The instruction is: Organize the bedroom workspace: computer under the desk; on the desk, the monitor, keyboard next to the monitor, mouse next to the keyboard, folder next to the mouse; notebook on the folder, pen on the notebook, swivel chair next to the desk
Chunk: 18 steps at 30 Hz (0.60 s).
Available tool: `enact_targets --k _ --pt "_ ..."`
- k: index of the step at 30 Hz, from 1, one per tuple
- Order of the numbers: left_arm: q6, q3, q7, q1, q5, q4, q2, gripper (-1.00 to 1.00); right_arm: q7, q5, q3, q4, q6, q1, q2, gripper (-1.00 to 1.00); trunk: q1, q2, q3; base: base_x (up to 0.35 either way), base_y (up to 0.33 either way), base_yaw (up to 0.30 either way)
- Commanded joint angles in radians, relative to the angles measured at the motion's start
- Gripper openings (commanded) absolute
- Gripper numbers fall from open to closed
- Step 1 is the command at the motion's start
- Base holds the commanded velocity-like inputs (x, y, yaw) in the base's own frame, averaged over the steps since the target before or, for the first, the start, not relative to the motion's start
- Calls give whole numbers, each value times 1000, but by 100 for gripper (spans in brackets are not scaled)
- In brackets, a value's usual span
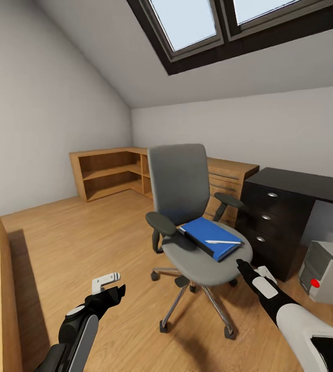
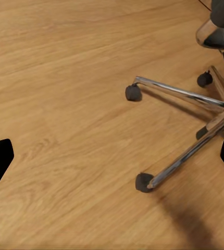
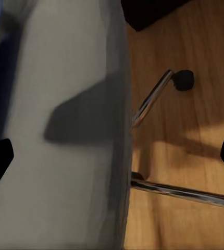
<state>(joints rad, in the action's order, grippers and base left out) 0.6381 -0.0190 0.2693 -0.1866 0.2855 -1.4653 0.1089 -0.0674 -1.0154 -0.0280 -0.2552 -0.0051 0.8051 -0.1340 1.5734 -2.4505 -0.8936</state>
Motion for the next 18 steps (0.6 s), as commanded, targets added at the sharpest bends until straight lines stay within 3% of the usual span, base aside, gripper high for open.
enact_targets --k 1,8,13,18 --pt "3 -1 9 -1 11 -1 0 100 -3 -5 -3 -1 0 0 0 100 0 0 -1 -21 -20 0" --pt "3 -1 8 -1 11 -1 0 100 -3 -8 -8 0 49 0 -1 100 0 0 -1 -8 -8 0" --pt "3 0 9 -1 11 -1 -1 100 -3 -11 -13 1 185 0 -3 100 0 0 -1 0 0 0" --pt "3 0 9 -1 11 -1 -1 100 -3 -24 -36 1 245 0 -4 100 0 0 -1 0 0 0"
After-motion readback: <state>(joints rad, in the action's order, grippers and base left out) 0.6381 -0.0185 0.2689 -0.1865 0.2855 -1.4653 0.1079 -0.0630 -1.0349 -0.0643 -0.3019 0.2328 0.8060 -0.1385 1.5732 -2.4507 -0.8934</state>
